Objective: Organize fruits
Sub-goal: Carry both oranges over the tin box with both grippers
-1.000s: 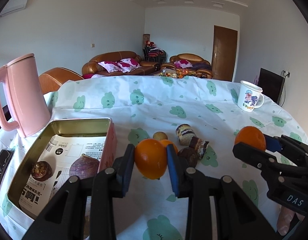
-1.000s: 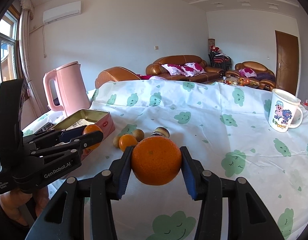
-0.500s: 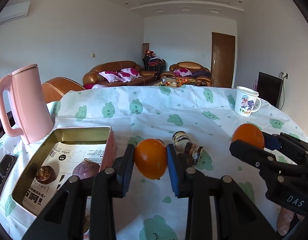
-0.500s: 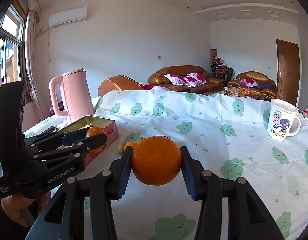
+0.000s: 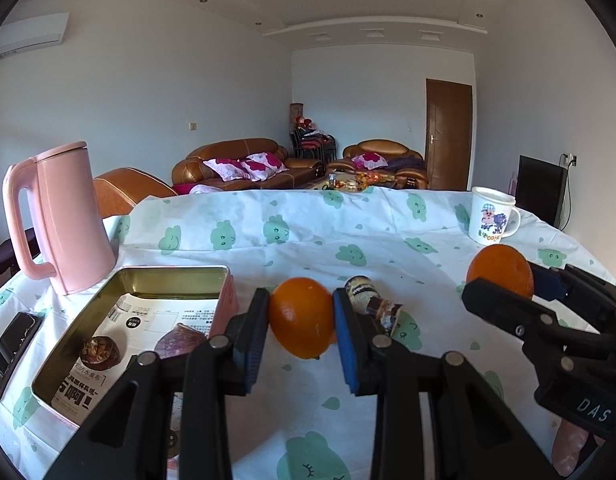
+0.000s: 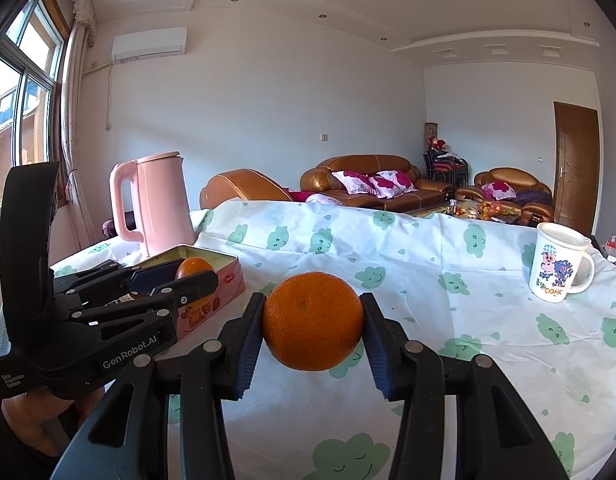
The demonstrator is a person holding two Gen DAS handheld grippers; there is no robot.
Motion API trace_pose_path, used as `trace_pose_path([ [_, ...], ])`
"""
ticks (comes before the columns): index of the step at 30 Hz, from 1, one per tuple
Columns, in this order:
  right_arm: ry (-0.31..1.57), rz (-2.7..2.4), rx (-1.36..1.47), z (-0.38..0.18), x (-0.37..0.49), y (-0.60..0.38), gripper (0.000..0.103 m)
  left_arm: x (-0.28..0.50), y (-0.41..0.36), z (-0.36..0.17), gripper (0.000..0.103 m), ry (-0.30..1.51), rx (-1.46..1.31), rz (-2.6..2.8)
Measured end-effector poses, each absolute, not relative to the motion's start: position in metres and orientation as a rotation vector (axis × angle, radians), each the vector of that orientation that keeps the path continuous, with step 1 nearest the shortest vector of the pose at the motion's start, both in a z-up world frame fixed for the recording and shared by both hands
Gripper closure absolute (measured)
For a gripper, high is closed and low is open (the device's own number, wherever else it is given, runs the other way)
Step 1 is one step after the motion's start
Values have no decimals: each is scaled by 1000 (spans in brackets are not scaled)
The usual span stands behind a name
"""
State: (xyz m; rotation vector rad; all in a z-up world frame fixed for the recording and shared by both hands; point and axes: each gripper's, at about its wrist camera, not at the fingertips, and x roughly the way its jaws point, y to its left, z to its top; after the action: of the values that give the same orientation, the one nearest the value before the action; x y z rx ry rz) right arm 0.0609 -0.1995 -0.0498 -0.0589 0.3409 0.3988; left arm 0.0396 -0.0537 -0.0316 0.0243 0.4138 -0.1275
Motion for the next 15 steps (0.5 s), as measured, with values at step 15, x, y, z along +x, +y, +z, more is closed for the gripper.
trace_pose_path([
  [15, 397, 437, -88, -48, 77, -173, 54, 36, -21, -27, 70, 428, -24, -90],
])
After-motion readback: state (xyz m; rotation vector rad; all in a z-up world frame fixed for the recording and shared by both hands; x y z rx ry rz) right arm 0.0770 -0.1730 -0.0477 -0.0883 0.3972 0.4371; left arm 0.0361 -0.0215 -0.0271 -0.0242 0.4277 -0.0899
